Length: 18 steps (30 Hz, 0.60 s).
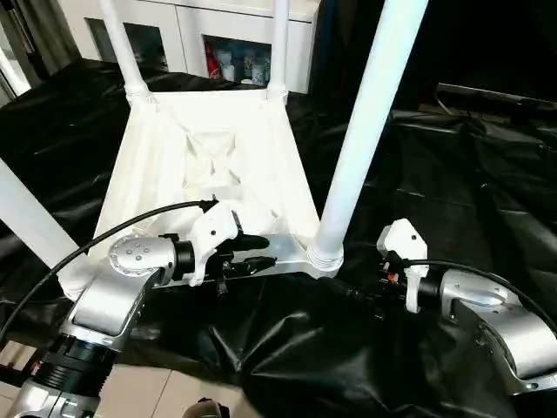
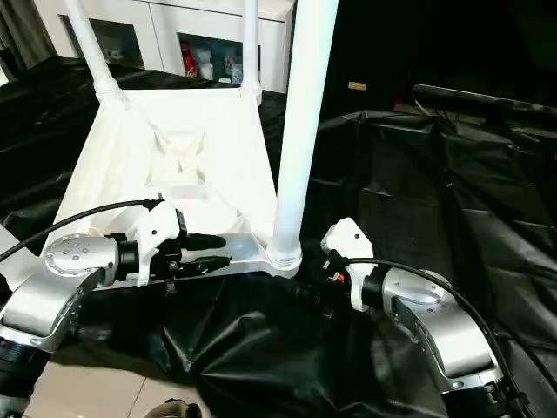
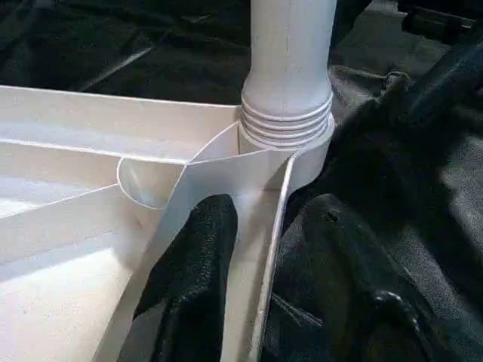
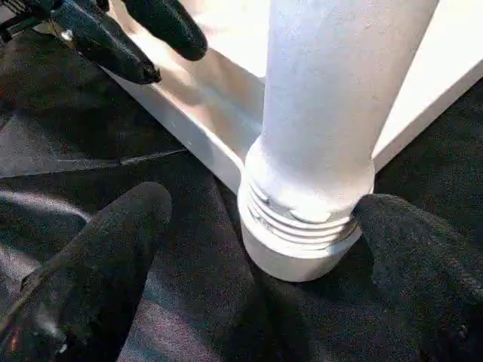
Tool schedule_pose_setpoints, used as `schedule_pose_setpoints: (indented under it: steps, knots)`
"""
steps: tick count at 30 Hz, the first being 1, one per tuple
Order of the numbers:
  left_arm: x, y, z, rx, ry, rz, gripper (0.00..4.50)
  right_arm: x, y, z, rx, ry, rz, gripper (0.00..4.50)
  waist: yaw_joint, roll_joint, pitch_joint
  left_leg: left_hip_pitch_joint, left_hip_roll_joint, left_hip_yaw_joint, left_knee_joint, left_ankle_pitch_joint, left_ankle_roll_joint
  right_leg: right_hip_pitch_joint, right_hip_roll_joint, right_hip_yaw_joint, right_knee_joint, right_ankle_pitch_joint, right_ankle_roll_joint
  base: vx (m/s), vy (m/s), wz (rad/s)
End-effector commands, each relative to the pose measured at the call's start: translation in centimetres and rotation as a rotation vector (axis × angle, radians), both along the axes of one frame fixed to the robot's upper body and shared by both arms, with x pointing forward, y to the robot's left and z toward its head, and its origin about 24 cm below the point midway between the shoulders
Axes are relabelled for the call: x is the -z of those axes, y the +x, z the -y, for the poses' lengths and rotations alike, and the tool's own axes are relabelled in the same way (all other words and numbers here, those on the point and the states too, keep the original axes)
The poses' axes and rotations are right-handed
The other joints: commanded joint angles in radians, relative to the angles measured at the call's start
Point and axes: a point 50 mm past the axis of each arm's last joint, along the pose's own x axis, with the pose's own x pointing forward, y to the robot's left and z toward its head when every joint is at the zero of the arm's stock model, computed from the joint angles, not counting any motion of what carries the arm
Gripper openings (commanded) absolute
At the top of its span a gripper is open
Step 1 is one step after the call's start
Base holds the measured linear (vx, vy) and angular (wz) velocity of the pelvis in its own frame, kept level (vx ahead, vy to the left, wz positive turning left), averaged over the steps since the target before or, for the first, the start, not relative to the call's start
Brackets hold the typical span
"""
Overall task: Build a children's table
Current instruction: Rotate leg to tighten
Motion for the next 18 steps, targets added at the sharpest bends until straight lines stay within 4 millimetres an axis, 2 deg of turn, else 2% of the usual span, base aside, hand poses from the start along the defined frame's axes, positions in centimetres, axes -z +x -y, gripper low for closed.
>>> schedule_pose_setpoints:
  steps: [1, 18]
  knots:
    - [0.0, -0.17, 0.06, 0.009, 0.006, -0.006, 1.72, -0.69, -0.1, -0.38, -0.027, 0.002, 0.032, 4.5, 0.002, 0.001, -0.075, 0.012, 0.029, -0.015, -0.072, -0.336, 0.018, 0.043, -0.058, 0.041, -0.095, -0.501, -0.104, 0.0, 0.0, 0.0]
    - [0.0, -0.17, 0.06, 0.009, 0.006, -0.006, 1.72, -0.69, -0.1, -0.38, -0.027, 0.002, 0.032, 4.5, 0.002, 0.001, -0.075, 0.012, 0.029, -0.015, -0.072, -0.331, 0.019, 0.043, -0.058, 0.041, -0.094, -0.495, -0.106, 0.0, 0.0, 0.0]
